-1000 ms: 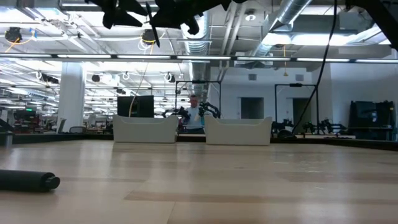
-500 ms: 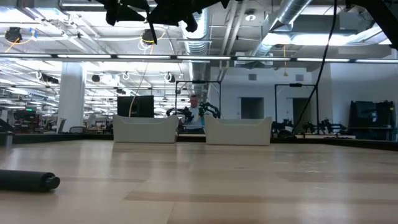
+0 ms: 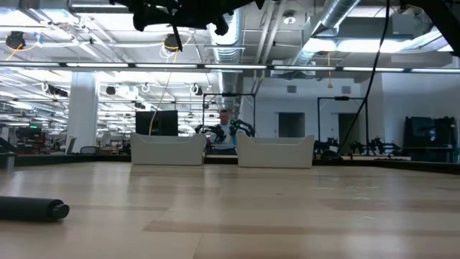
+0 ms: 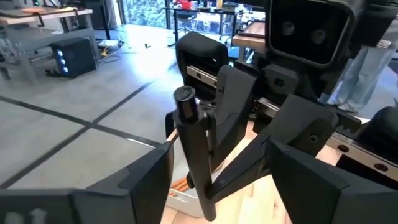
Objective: Sort pens & pencils
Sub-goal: Put the top black pen into the left gray bin
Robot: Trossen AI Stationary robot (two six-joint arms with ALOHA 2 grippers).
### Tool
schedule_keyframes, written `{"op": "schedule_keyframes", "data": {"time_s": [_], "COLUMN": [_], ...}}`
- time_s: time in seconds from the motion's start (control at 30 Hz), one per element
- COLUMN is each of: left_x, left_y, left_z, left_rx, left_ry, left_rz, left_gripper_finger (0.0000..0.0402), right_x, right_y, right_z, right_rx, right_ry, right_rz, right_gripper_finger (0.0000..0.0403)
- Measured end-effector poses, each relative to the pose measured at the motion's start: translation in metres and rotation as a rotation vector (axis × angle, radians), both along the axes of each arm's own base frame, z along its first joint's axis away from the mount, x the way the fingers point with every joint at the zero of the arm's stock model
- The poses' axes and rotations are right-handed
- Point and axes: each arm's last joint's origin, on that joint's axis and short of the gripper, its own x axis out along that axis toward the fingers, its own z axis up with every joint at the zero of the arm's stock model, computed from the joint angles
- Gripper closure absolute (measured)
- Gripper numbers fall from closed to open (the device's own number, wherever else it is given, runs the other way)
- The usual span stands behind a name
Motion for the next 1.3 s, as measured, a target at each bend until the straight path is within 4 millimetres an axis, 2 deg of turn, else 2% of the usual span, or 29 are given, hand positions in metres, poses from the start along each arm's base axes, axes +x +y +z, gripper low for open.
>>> {"op": "schedule_keyframes", "data": {"time_s": [0.37,0.63,0.8,1.3], "left_x": [0.0002,-0.0019,-0.0019,-0.0019], "left_y": [0.0020,0.0026,0.0026,0.0027], "left_z": [-0.0004,0.0002,0.0002,0.0002], "left_rx": [0.035,0.062,0.073,0.088], "left_ry": [0.018,0.029,0.034,0.041], "left_rz": [0.048,0.082,0.079,0.080], "left_gripper_finger": [0.0290,0.0351,0.0368,0.0367], "right_x": [0.0007,0.0005,0.0005,0.0004], "right_y": [0.0008,-0.0006,-0.0008,-0.0008], "right_z": [-0.0010,-0.0006,-0.0006,-0.0004], "right_rx": [0.002,0.001,0.000,0.000], "right_ry": [0.002,-0.001,0.000,0.000], "right_rz": [0.012,0.005,0.005,0.005], "right_gripper_finger": [0.0334,0.0334,0.0334,0.0334]}}
